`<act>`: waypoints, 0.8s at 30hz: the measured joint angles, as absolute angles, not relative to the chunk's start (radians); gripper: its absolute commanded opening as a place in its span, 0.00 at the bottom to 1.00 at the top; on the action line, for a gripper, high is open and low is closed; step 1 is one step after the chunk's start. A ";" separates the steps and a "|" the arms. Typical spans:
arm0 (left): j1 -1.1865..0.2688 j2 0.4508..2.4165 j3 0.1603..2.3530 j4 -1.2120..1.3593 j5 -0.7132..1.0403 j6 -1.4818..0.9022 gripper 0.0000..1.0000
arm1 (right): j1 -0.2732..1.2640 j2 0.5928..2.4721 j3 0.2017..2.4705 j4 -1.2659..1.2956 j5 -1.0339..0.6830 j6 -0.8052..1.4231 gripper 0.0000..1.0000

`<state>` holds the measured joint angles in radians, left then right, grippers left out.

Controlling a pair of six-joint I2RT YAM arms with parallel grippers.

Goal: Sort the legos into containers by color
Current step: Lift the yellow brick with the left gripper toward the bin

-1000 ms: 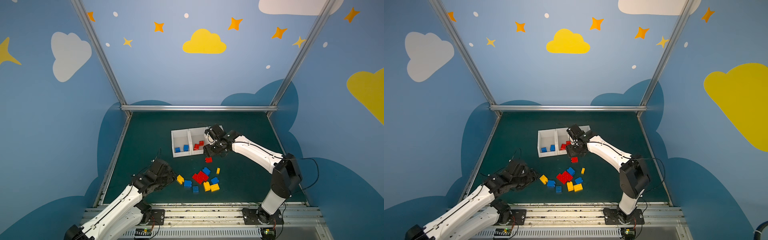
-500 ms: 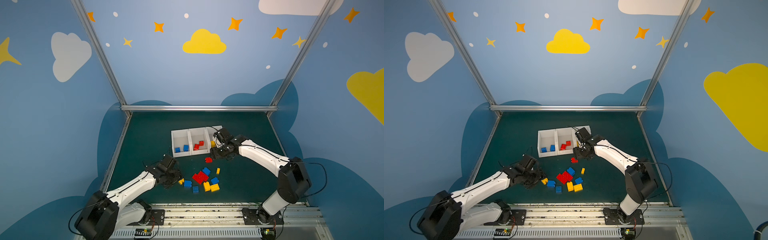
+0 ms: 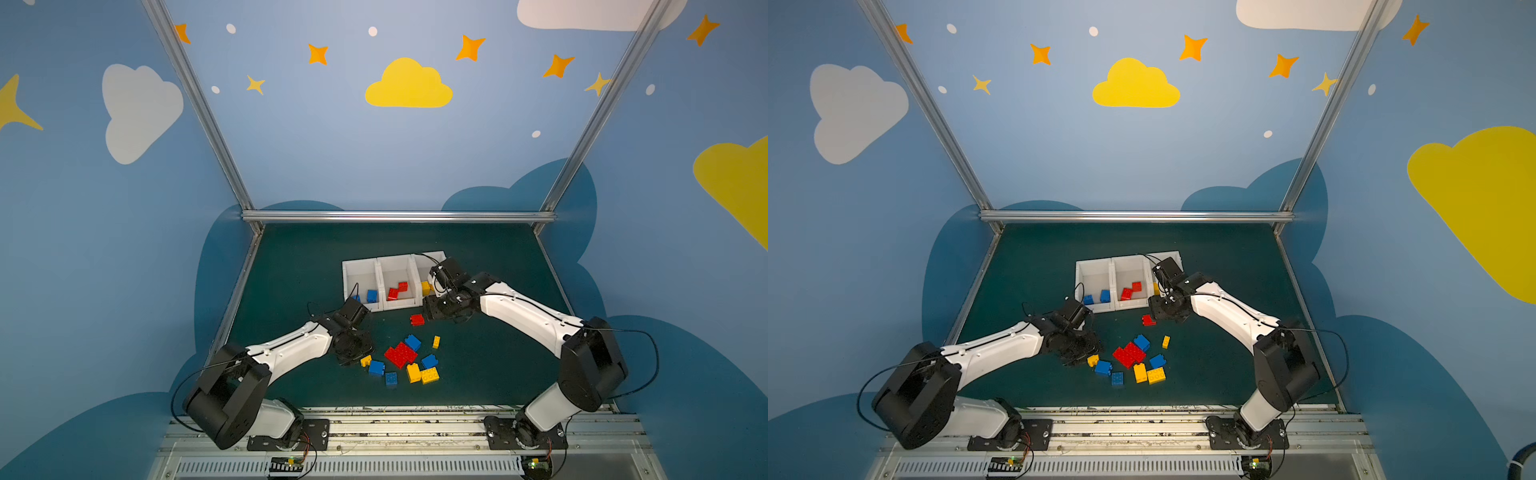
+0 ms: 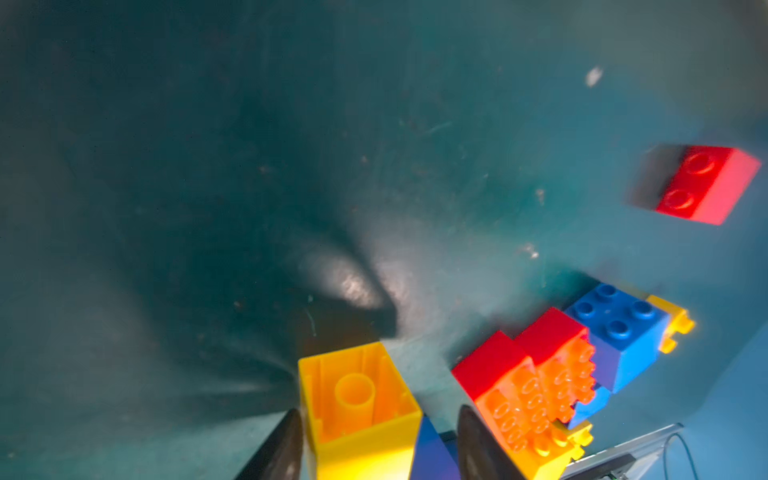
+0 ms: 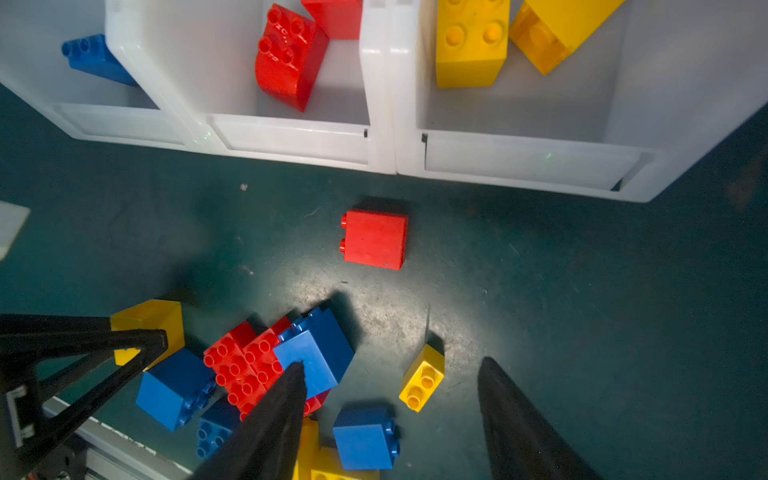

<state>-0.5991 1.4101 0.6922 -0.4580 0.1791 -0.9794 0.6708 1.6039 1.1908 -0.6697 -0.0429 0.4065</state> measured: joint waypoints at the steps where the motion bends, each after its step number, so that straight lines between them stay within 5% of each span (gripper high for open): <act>1: -0.602 1.414 0.692 -0.463 0.176 -0.975 0.49 | 0.671 1.604 1.188 -0.670 -0.043 0.409 0.63; 9: -0.614 1.423 0.706 -0.497 0.149 -0.945 0.33 | 0.671 1.604 1.187 -0.669 -0.039 0.423 0.58; 24: -0.617 1.424 0.751 -0.524 0.115 -0.886 0.26 | 0.660 1.568 1.168 -0.668 -0.017 0.445 0.53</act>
<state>-0.6174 1.4242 0.7509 -0.5243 0.1150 -0.8856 0.6598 1.5684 1.1675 -0.6678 -0.0170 0.4446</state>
